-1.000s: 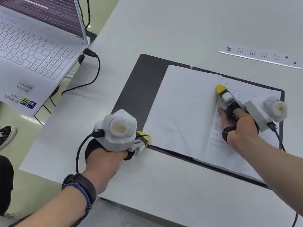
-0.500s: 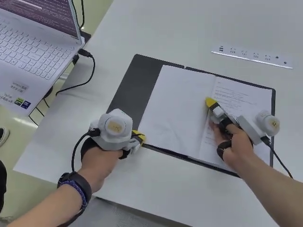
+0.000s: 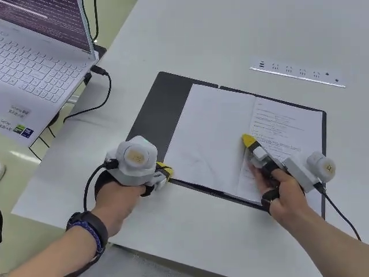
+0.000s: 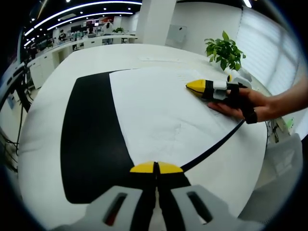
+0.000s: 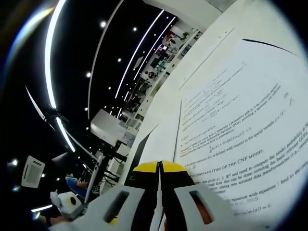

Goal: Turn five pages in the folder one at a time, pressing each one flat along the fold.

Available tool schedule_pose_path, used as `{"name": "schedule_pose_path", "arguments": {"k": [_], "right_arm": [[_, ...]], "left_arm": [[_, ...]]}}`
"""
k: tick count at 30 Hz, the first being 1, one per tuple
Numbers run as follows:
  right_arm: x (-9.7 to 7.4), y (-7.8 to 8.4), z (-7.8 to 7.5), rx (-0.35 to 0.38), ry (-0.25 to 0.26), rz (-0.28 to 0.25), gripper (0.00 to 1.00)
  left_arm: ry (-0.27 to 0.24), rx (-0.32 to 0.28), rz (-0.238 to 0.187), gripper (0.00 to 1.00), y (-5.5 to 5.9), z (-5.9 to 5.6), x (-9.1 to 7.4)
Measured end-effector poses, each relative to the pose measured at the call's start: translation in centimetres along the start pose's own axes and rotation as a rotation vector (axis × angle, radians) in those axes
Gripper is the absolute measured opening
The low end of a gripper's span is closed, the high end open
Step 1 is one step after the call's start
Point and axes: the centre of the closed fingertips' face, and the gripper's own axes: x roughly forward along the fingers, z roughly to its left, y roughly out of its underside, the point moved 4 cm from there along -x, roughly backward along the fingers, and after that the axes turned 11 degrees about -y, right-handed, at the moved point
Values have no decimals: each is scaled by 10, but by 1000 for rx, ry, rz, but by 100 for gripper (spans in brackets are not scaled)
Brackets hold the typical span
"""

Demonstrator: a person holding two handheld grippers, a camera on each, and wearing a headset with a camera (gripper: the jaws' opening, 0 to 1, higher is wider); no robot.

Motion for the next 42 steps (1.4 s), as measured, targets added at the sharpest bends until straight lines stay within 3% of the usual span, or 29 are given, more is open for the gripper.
{"name": "schedule_pose_path", "arguments": {"k": [13, 42], "right_arm": [[-17, 13, -6, -8, 6, 43, 0], [-55, 53, 12, -22, 11, 126, 0]], "left_arm": [[7, 17, 2, 0, 0, 0, 0], [6, 43, 1, 0, 0, -1, -1]]}}
